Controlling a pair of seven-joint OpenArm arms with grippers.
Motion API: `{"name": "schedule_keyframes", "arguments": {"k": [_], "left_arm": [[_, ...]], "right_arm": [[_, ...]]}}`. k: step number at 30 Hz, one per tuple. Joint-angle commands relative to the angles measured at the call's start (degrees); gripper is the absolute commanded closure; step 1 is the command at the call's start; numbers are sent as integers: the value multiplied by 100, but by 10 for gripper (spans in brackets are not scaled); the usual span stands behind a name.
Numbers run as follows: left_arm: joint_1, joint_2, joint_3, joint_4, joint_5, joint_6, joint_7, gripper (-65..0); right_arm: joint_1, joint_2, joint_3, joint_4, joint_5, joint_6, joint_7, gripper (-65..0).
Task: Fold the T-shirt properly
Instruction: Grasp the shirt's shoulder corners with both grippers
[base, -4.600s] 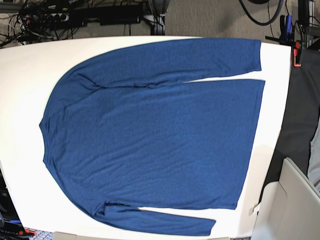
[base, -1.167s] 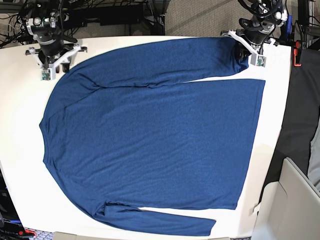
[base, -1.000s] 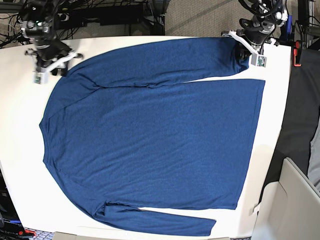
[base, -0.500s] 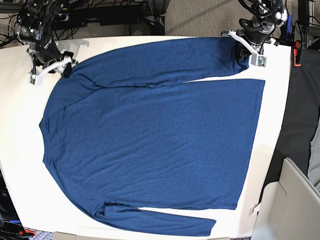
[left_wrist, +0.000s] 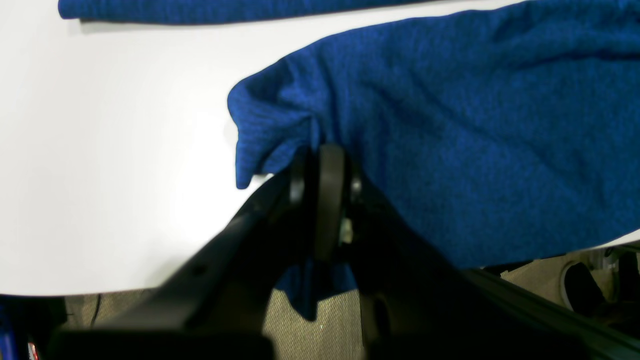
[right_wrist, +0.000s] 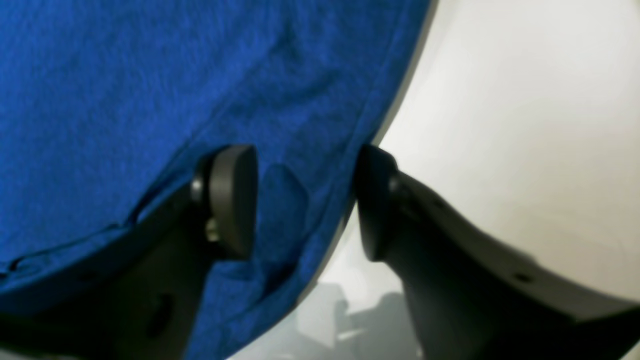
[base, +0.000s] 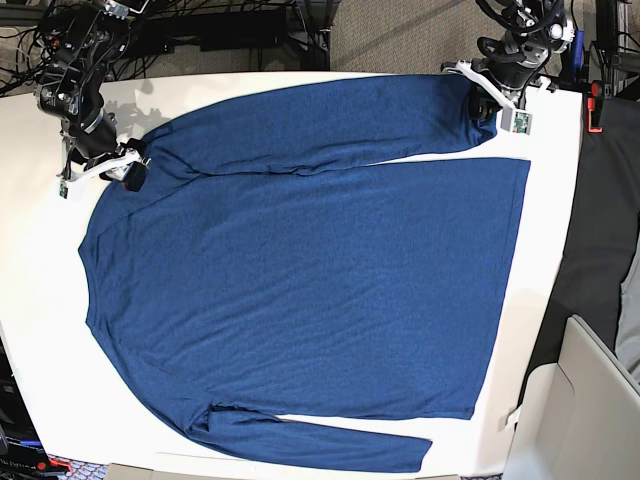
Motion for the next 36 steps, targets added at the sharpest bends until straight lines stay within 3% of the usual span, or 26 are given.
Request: {"name": "schedule_keyframes", "arguments": {"k": [1,5,8,13,19,36], "left_arm": [[37,-49,-19,76,-51,-25,-105,0],[37,-49,-37,103,-51,-33,-105,0],[46,-84,-45,103,-51,-33,-105,0],[345,-216,-54,252,-51,-33,-175,0],[521,-225,-309,692,-51,-33,-448,0],[-1026,-234,-388,771,-51,-33,-430,0]], "right_arm": [[-54,7,1,-29,-99,-54,-269,-208],[-133,16,1,6,-91,-27,-269,-47],[-335,60,1,191,-91,430,-269,-7],[-766,69,291,578,-91,1212,-269,-2],[-977,42,827,630,-91,1599,-269,-2],[-652,-81,898,657,-82,1661,-269,-2]]}}
